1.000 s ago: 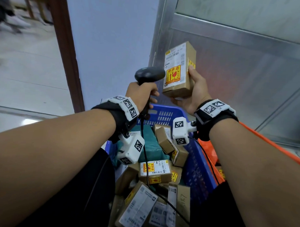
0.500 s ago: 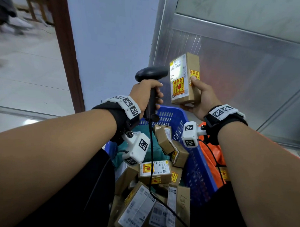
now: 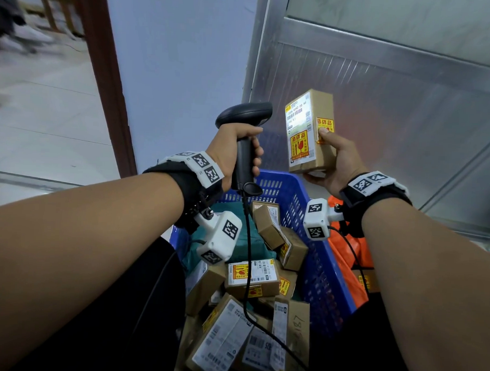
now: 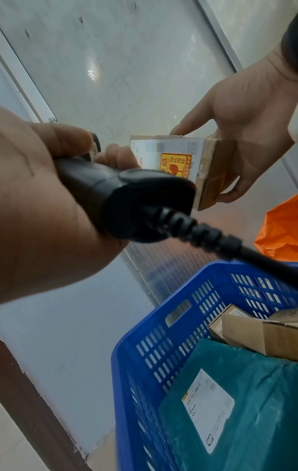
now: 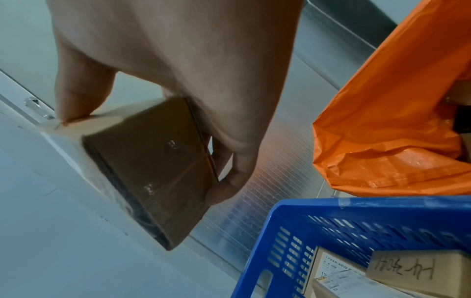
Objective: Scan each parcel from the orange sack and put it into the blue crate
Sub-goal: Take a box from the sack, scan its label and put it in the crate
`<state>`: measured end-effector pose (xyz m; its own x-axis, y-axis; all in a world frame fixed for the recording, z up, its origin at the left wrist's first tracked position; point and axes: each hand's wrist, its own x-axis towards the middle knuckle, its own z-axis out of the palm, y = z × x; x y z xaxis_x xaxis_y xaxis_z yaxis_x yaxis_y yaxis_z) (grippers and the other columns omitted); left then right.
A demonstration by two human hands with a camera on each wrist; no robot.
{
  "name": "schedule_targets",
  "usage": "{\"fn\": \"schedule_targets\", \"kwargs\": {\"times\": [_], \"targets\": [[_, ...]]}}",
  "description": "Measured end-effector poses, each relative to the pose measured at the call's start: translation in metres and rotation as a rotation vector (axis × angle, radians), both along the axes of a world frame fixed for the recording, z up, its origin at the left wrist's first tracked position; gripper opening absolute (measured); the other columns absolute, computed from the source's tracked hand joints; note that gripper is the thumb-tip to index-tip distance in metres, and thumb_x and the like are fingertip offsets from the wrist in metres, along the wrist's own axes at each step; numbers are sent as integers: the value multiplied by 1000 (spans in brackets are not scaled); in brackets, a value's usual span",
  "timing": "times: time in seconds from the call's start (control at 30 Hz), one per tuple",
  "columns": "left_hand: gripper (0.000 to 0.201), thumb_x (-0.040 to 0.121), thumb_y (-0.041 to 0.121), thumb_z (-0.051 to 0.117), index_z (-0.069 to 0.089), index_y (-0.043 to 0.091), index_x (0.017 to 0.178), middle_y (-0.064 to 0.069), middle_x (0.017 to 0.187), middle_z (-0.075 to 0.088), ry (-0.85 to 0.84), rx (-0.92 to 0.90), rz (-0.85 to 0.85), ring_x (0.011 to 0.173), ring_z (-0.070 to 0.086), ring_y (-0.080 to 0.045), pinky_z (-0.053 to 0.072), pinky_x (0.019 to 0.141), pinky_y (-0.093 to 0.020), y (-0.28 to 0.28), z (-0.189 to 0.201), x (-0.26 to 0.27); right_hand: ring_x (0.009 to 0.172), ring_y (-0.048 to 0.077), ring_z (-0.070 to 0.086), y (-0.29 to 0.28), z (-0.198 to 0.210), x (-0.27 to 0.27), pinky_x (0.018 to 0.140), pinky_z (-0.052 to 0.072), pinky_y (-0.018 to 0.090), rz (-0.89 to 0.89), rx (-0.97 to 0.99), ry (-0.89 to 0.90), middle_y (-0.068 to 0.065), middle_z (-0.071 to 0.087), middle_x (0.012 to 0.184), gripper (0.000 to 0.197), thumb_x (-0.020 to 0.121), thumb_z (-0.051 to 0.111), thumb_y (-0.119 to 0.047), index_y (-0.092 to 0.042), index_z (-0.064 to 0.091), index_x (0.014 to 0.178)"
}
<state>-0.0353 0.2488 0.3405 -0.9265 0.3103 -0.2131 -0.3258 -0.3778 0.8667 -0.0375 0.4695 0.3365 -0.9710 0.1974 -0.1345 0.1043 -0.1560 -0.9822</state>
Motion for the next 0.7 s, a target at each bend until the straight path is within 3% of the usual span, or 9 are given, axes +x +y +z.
{"fn": "schedule_targets", "kwargs": {"times": [0.1,0.17,0.23,0.4,0.7], "targets": [[29,89,24,60,53,14,62,-2,60,53,-9,3,1,51,45,-16,38,46,-21,-1,0,0,88,24,72,5,-1,3,70,56,36,-18,-29,-1,6,75,110,46,88,63,-44,-21,64,127],[29,88,24,60,53,14,62,-2,60,53,-15,0,1,50,45,-16,38,45,-22,-1,0,-1,69,20,70,7,-1,4,55,54,28,-18,-54,-2,9,73,112,49,89,62,-44,-18,62,131],[29,88,24,61,53,14,62,-3,60,52,-24,-2,-2,50,45,-16,38,45,-21,-1,0,-1,68,21,67,9,-1,5,49,52,25,-27,-51,-3,11,71,116,51,89,61,-46,-18,61,132],[32,90,27,60,53,13,63,-3,59,51,-46,-9,-24,48,46,-17,39,44,-21,0,-3,1,103,29,69,11,0,7,73,55,37,-62,4,-10,8,73,116,47,88,63,-47,-22,63,128],[34,92,30,60,53,13,64,-2,58,49,-79,27,-4,48,46,-16,40,44,-19,-2,-2,-1,99,27,70,9,2,11,76,55,39,-57,50,-32,6,75,110,40,88,63,-46,-23,65,120]]}}
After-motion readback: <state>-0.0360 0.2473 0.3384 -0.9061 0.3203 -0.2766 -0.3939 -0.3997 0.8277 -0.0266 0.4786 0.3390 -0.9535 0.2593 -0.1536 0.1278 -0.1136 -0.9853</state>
